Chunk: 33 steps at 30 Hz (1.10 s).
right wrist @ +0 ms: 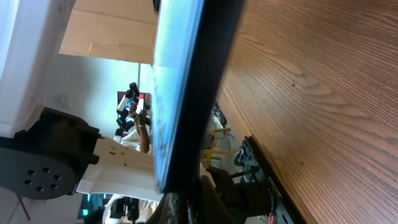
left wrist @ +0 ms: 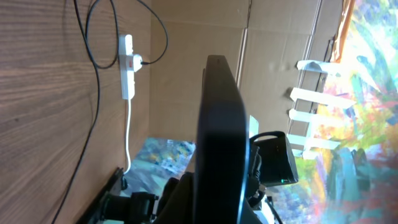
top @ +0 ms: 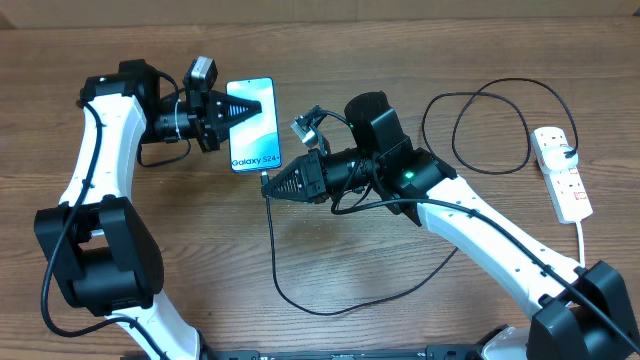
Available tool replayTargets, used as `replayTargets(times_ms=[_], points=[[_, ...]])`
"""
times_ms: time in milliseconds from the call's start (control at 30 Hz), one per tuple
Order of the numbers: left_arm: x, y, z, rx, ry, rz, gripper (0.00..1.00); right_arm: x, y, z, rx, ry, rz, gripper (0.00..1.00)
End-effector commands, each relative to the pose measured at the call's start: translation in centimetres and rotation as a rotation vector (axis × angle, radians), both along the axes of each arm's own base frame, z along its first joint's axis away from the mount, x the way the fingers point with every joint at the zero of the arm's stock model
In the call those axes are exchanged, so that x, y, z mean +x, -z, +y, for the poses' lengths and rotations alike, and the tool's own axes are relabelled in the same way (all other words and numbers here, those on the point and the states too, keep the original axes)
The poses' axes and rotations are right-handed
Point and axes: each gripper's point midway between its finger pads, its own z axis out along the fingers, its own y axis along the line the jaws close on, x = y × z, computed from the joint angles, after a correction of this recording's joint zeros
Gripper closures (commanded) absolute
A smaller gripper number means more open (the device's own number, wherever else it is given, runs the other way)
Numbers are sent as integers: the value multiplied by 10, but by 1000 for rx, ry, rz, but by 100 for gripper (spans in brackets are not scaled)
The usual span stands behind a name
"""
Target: Plug charger to phone and switch on socket
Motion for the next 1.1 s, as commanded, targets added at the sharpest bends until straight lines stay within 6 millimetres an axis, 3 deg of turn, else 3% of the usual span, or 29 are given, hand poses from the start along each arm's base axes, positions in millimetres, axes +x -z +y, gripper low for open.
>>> replayTargets(times_ms=[0, 1067], points=[[0, -22, 0, -49, -4, -34, 96, -1, -2, 2, 5, -5, -4, 96], [4, -21, -9, -35, 23, -53, 96, 2, -8, 4, 31, -7, -39, 96]])
